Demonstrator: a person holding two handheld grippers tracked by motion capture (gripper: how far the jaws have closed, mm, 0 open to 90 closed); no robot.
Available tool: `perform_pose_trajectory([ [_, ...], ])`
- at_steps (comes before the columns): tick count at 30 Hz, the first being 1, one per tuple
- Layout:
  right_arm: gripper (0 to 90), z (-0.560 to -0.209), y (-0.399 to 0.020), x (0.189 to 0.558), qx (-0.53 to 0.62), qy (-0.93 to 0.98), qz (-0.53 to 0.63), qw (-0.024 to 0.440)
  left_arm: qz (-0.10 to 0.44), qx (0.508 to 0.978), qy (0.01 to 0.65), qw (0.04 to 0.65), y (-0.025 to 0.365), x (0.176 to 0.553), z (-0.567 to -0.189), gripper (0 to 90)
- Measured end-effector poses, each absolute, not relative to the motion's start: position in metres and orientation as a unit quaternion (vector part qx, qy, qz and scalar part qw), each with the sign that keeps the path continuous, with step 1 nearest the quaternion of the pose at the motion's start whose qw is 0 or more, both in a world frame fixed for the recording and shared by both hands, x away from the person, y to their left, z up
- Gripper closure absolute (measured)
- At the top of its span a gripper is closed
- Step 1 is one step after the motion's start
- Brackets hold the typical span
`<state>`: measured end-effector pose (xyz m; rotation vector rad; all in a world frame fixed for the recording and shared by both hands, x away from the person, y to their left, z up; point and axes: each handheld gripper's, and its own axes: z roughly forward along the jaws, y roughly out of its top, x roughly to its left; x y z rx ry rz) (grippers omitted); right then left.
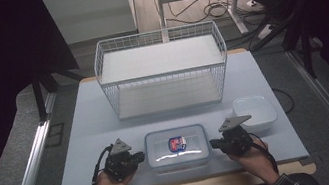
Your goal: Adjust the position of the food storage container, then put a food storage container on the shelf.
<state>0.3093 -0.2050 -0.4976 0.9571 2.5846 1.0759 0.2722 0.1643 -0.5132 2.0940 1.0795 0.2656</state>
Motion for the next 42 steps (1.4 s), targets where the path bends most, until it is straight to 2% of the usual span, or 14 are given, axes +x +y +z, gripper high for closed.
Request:
perform_pose_trajectory([
  [4, 88.0, -0.497, -0.208, 0.309, 0.322, 0.871, 0.357, 0.096, 0.106, 0.81, 0.43, 0.384, 0.171, 0.273, -0.512, 75.6],
  [6, 79.7, -0.493, -0.216, 0.311, 0.317, 0.869, 0.364, 0.106, 0.124, 0.806, 0.435, 0.381, 0.178, 0.27, -0.51, 63.3],
  [9, 61.3, -0.489, -0.221, 0.313, 0.313, 0.868, 0.371, 0.106, 0.133, 0.795, 0.445, 0.391, 0.188, 0.272, -0.508, 45.5],
  [13, 46.5, -0.487, -0.225, 0.314, 0.318, 0.861, 0.385, 0.098, 0.141, 0.8, 0.437, 0.387, 0.187, 0.272, -0.509, 30.8],
  [18, 33.2, -0.484, -0.23, 0.316, 0.324, 0.853, 0.396, 0.101, 0.139, 0.803, 0.431, 0.388, 0.188, 0.273, -0.51, 18.8],
  [19, 33.2, -0.484, -0.23, 0.316, 0.324, 0.853, 0.396, 0.101, 0.139, 0.803, 0.431, 0.388, 0.188, 0.273, -0.51, 18.7],
  [28, 14.7, -0.473, -0.23, 0.314, 0.314, 0.841, 0.428, 0.102, 0.119, 0.791, 0.43, 0.419, 0.191, 0.272, -0.495, 11.2],
  [30, 13.4, -0.472, -0.229, 0.313, 0.315, 0.84, 0.429, 0.102, 0.114, 0.788, 0.43, 0.426, 0.191, 0.272, -0.493, 10.4],
  [34, 5.0, -0.47, -0.222, 0.312, 0.313, 0.842, 0.435, 0.068, 0.091, 0.792, 0.409, 0.443, 0.18, 0.273, -0.486, 7.1],
  [38, 2.1, -0.471, -0.209, 0.308, 0.301, 0.861, 0.405, 0.06, 0.074, 0.804, 0.397, 0.436, 0.167, 0.276, -0.487, 8.1],
  [42, 4.6, -0.472, -0.199, 0.307, 0.297, 0.866, 0.4, 0.054, 0.047, 0.807, 0.395, 0.437, 0.159, 0.283, -0.49, 8.8],
])
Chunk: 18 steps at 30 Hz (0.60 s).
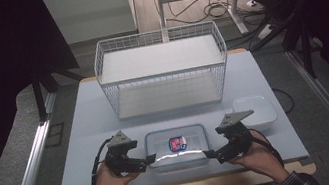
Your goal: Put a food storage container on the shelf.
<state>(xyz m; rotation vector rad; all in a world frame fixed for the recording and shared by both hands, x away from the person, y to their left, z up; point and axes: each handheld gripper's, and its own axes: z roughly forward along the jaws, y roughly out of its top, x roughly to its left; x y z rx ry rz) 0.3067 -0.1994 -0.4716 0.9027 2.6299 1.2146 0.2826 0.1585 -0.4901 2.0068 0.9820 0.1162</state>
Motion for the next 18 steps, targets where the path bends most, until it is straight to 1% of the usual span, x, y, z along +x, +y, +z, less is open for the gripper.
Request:
perform_pose_trajectory([
  [3, 6.9, -0.475, -0.196, 0.313, 0.31, 0.862, 0.401, 0.027, 0.036, 0.809, 0.396, 0.434, 0.156, 0.285, -0.492, 8.8],
  [6, 8.0, -0.483, -0.193, 0.321, 0.322, 0.861, 0.394, 0.0, 0.004, 0.817, 0.394, 0.42, 0.151, 0.291, -0.502, 7.7],
  [7, 7.5, -0.486, -0.191, 0.323, 0.321, 0.862, 0.391, -0.012, -0.014, 0.814, 0.394, 0.426, 0.152, 0.293, -0.504, 5.8],
  [9, 5.9, -0.491, -0.189, 0.327, 0.327, 0.857, 0.395, -0.047, -0.045, 0.809, 0.393, 0.434, 0.153, 0.298, -0.509, 5.7],
  [11, 3.3, -0.494, -0.187, 0.329, 0.333, 0.854, 0.394, -0.059, -0.074, 0.806, 0.392, 0.436, 0.152, 0.302, -0.514, 3.5],
  [12, 3.8, -0.496, -0.187, 0.331, 0.338, 0.852, 0.395, -0.068, -0.087, 0.805, 0.394, 0.436, 0.152, 0.303, -0.517, 3.3],
  [13, 4.3, -0.498, -0.187, 0.334, 0.339, 0.849, 0.397, -0.086, -0.095, 0.801, 0.397, 0.438, 0.153, 0.304, -0.518, 2.1],
  [15, 2.6, -0.503, -0.187, 0.337, 0.352, 0.84, 0.397, -0.11, -0.101, 0.799, 0.402, 0.435, 0.153, 0.304, -0.518, 2.7],
  [16, 4.2, -0.503, -0.188, 0.337, 0.354, 0.839, 0.398, -0.113, -0.101, 0.799, 0.402, 0.435, 0.153, 0.304, -0.518, 4.3],
  [18, 11.2, -0.498, -0.19, 0.335, 0.355, 0.839, 0.4, -0.103, -0.093, 0.805, 0.396, 0.432, 0.157, 0.298, -0.513, 9.1],
])
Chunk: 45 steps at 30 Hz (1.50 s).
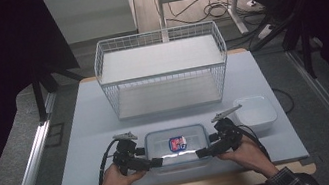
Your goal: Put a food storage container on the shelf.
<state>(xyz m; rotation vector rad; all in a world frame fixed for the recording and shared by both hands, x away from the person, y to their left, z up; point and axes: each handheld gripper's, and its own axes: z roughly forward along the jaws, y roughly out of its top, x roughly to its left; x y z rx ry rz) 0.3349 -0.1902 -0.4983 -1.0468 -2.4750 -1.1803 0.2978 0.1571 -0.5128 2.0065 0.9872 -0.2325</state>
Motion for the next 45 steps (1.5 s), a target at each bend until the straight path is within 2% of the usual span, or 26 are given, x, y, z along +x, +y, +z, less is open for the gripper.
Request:
perform_pose_trajectory([
  [1, 11.2, -0.498, -0.19, 0.335, -0.355, -0.839, -0.4, 0.103, -0.093, 0.805, 0.396, 0.432, 0.157, 0.298, -0.513, 11.3],
  [4, 21.4, -0.494, -0.196, 0.33, -0.365, -0.834, -0.399, 0.111, -0.105, 0.796, 0.403, 0.44, 0.164, 0.29, -0.512, 18.9],
  [9, 38.4, -0.49, -0.208, 0.321, -0.377, -0.818, -0.417, 0.122, -0.104, 0.785, 0.4, 0.461, 0.175, 0.281, -0.509, 36.8],
  [13, 43.0, -0.487, -0.21, 0.317, -0.39, -0.81, -0.421, 0.121, -0.098, 0.768, 0.415, 0.477, 0.176, 0.278, -0.509, 41.4],
  [16, 50.6, -0.484, -0.213, 0.315, -0.399, -0.799, -0.434, 0.118, -0.081, 0.754, 0.428, 0.491, 0.179, 0.278, -0.506, 47.7],
  [23, 50.5, -0.481, -0.207, 0.31, -0.408, -0.793, -0.445, 0.078, -0.072, 0.744, 0.439, 0.5, 0.18, 0.28, -0.506, 51.3],
  [30, 50.3, -0.482, -0.21, 0.316, -0.399, -0.791, -0.459, 0.067, -0.049, 0.745, 0.435, 0.503, 0.176, 0.28, -0.5, 51.4],
  [45, 51.5, -0.456, -0.212, 0.32, -0.356, -0.787, -0.502, 0.028, -0.015, 0.741, 0.414, 0.529, 0.181, 0.283, -0.473, 52.8],
])
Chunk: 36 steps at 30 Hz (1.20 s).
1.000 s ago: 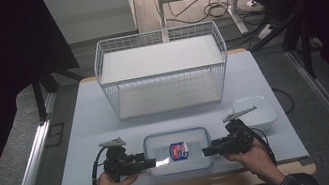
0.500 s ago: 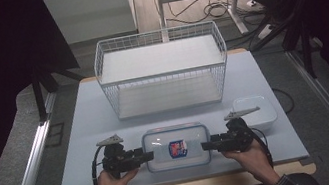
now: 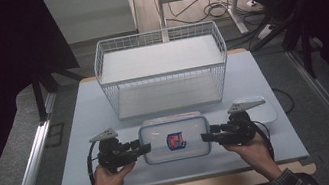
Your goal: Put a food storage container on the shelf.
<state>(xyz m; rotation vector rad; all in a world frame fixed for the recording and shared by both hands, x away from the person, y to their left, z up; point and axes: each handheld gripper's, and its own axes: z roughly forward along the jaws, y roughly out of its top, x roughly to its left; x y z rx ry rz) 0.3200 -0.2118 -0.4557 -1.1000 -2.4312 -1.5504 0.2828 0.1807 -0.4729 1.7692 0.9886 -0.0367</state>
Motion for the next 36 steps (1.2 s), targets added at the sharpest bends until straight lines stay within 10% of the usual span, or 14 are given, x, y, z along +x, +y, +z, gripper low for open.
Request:
perform_pose_trajectory([
  [36, 50.9, -0.363, -0.207, 0.37, -0.308, -0.781, -0.542, -0.031, 0.059, 0.735, 0.384, 0.556, 0.183, 0.322, -0.383, 52.8],
])
